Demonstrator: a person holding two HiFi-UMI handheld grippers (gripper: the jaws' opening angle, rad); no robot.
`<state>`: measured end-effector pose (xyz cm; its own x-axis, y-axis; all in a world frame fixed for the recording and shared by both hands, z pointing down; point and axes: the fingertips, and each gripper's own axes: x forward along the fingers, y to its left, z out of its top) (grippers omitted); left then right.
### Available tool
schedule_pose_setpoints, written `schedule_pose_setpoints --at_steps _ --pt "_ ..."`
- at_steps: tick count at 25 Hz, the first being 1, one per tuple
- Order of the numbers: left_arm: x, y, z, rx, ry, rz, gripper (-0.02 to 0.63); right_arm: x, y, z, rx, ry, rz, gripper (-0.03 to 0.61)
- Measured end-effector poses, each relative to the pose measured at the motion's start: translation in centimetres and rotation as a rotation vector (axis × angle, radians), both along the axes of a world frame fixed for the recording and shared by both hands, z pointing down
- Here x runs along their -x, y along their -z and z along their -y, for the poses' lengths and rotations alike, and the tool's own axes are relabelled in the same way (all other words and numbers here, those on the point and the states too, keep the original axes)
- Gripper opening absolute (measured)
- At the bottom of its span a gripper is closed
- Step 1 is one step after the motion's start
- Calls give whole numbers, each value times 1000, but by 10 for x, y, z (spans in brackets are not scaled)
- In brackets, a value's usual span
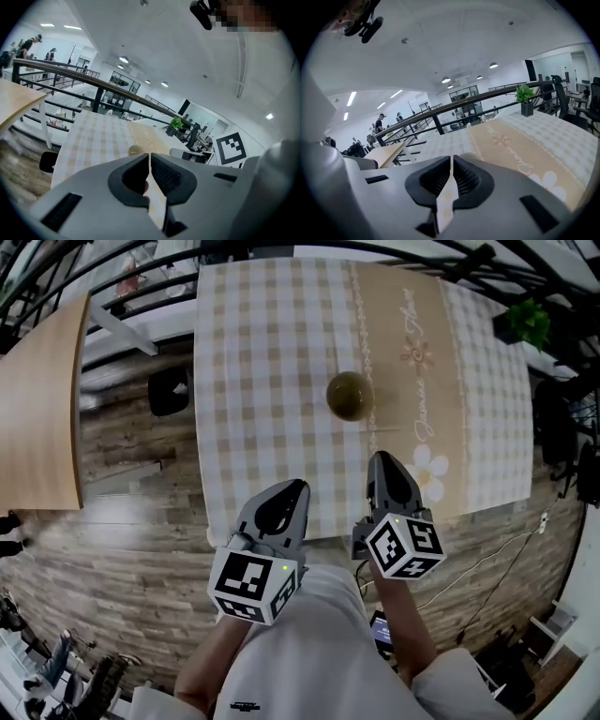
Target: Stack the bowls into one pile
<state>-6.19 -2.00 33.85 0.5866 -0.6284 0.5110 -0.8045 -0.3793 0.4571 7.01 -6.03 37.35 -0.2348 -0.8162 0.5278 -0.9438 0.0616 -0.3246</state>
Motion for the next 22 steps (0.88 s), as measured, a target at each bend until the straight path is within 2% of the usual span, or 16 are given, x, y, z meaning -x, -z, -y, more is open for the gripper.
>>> schedule_pose_setpoints --at_steps 7,13,19,22 --pt "33 36 -44 -92 10 1 31 42 49 -44 -100 94 -36 41" --pt "58 53 -85 -115 16 -1 31 66 82 -89 -164 127 -47 41" --pt "70 79 -109 -164 -3 -12 31 89 112 -116 -250 179 -120 41" --pt "72 87 -116 -191 -10 -5 31 103 117 -128 -258 204 -103 41"
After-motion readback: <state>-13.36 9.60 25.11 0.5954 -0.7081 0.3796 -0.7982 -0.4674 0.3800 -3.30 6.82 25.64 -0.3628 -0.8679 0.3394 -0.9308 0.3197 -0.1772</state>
